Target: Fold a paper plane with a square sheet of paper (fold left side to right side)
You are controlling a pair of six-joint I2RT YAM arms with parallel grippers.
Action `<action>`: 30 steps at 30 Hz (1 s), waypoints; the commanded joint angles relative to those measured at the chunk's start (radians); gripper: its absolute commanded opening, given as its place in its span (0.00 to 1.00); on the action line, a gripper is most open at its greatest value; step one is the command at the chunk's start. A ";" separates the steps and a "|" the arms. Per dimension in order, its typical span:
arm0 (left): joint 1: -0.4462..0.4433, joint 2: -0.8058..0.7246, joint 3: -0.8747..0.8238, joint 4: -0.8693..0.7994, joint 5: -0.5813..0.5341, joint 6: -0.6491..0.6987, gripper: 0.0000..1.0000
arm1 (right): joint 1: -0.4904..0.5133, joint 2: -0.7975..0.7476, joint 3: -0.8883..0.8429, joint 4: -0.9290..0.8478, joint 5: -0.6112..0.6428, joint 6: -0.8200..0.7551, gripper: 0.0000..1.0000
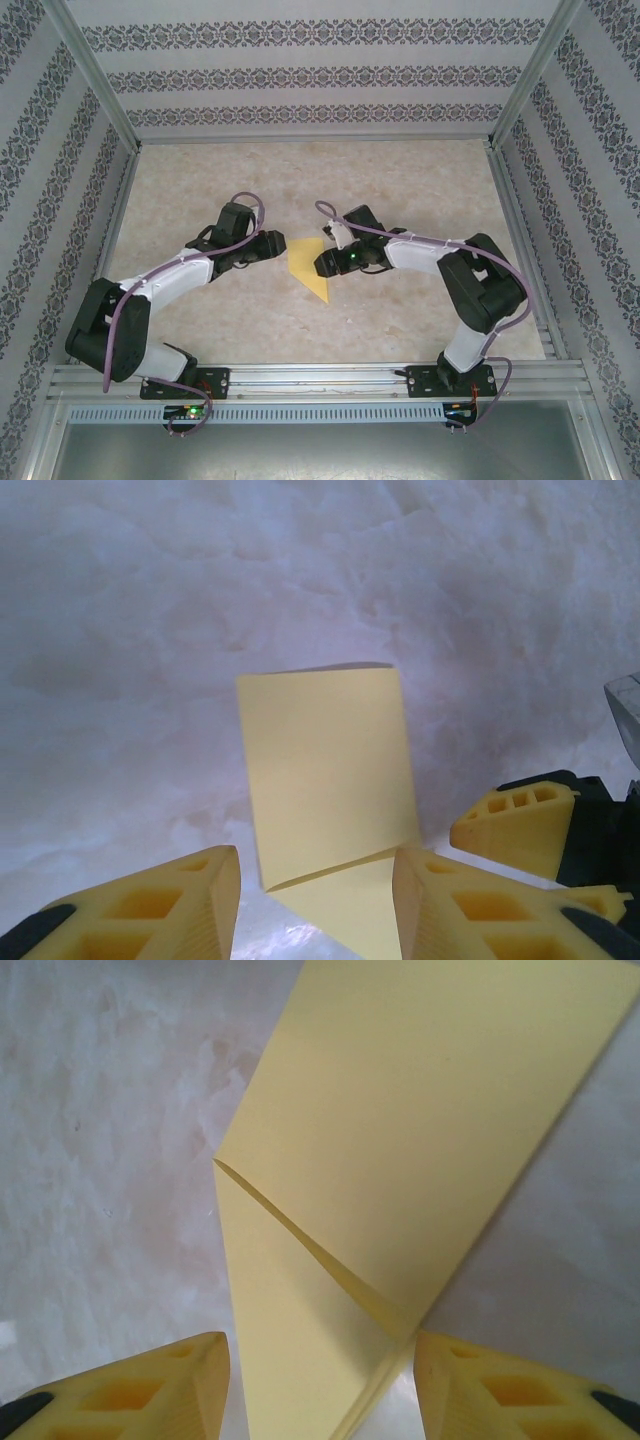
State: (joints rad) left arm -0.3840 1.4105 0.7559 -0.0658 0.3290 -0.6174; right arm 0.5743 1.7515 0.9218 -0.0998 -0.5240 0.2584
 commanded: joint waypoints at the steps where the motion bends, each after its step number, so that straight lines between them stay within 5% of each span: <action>1: 0.010 -0.022 -0.014 -0.055 -0.029 0.034 0.44 | 0.012 0.032 0.032 0.012 -0.014 -0.033 0.51; 11: 0.025 -0.009 -0.015 -0.050 -0.011 0.025 0.47 | 0.025 0.026 0.020 0.015 -0.036 -0.022 0.38; 14: 0.035 -0.007 -0.018 -0.027 0.018 0.014 0.48 | 0.024 0.003 0.010 0.013 -0.041 -0.019 0.28; 18: 0.058 0.004 -0.022 0.015 0.068 -0.010 0.53 | 0.015 -0.041 -0.008 0.014 -0.040 -0.007 0.02; 30: 0.095 0.191 0.045 0.151 0.309 -0.098 0.56 | -0.034 -0.170 -0.125 0.168 -0.088 0.087 0.00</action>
State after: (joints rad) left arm -0.2989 1.5696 0.7643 0.0238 0.5537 -0.6876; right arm 0.5514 1.6054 0.8238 0.0120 -0.5774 0.3153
